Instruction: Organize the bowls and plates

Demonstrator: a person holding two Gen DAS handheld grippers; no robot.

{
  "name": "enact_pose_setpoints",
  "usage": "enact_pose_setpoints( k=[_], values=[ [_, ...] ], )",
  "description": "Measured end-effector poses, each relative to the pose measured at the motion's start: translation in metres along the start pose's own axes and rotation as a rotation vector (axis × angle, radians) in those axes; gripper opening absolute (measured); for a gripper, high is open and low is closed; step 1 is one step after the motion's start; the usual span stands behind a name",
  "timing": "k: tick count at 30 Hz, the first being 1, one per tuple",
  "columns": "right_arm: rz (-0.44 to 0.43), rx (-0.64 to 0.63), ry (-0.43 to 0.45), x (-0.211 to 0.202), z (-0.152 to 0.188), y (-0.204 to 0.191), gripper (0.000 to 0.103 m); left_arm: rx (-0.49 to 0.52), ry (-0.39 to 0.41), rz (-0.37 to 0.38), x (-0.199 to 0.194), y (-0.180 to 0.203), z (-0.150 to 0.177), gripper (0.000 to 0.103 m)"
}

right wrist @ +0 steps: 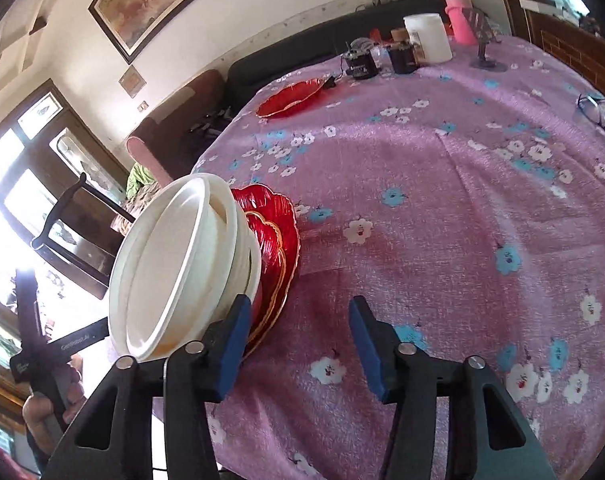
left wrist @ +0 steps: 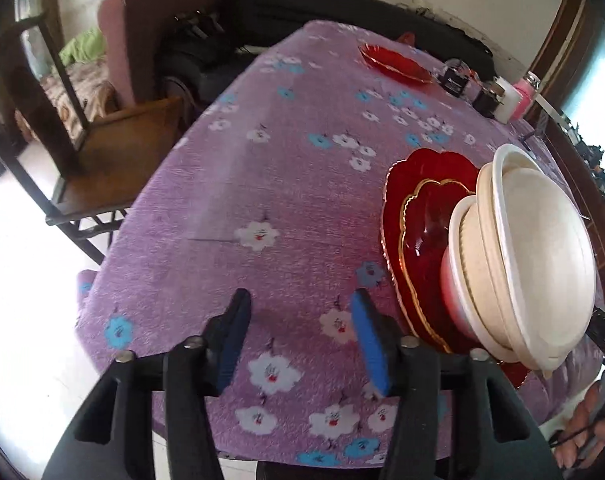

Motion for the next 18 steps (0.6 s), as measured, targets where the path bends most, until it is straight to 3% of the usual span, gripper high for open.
enact_pose_setpoints(
  k=[11,15,18],
  values=[
    [-0.038,0.048,-0.052,0.015,-0.001,0.002,0.035,0.013,0.045,0.101,-0.010,0.019,-0.021,0.039],
    [-0.037,0.059,-0.061,0.019,-0.001,0.003,0.030,0.007,0.022,0.154,0.000,0.027,-0.023,0.023],
    [-0.045,0.059,-0.067,0.023,-0.003,0.001,0.026,0.012,0.006,0.160,0.007,0.030,-0.025,0.023]
  ],
)
Point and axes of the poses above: each gripper's, at about its wrist camera, not at the fingertips, and x roughly the way its jaws point, y to its right, z to its underside, the point moved 9 cm from there along x, roughly the way its jaws point, and after that the axes turned 7 degrees about x, right-handed, at the moved point
